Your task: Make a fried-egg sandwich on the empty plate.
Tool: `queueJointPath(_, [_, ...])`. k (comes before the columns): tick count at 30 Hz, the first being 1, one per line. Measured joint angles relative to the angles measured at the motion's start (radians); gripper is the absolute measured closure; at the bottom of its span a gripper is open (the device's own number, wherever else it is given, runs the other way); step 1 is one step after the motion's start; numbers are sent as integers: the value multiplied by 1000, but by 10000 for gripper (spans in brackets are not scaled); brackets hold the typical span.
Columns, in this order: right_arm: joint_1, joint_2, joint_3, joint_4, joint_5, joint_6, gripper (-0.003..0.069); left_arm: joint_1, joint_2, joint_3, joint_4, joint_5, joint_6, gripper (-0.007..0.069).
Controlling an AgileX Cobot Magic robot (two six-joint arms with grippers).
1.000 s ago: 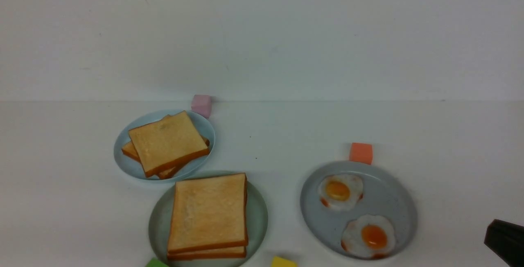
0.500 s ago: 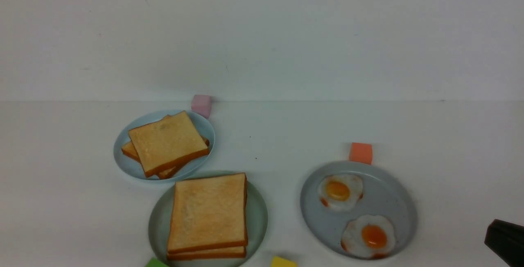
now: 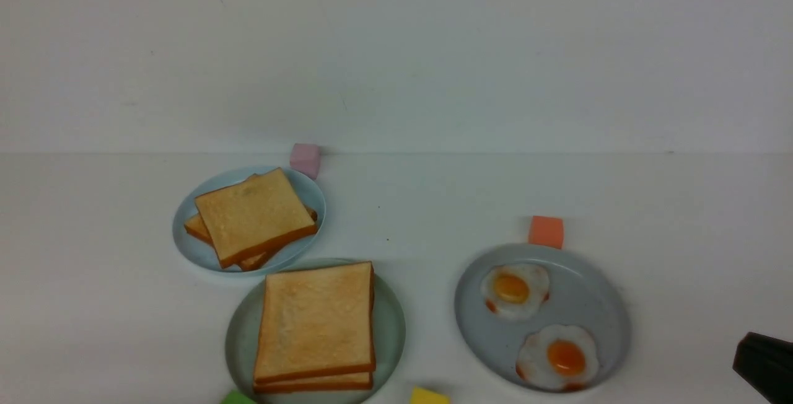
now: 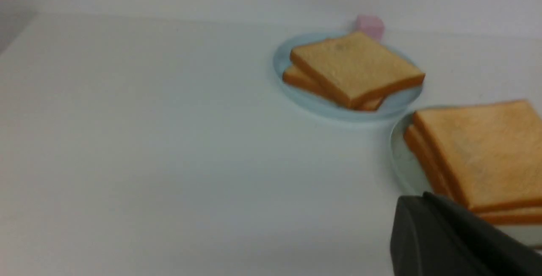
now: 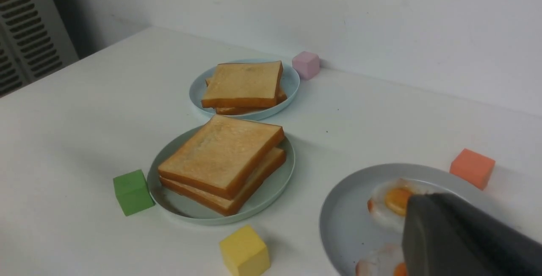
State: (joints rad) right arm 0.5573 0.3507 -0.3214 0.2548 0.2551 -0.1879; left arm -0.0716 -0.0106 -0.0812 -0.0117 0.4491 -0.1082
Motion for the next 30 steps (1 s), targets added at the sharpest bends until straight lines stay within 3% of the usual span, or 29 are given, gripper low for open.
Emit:
queueJointPath(6, [0, 0, 1, 0, 3, 0, 620, 0, -1, 104, 29, -34, -120, 623])
queueJointPath(30, [0, 0, 0, 0, 3, 0, 581, 0, -1, 110, 33, -49, -135, 600])
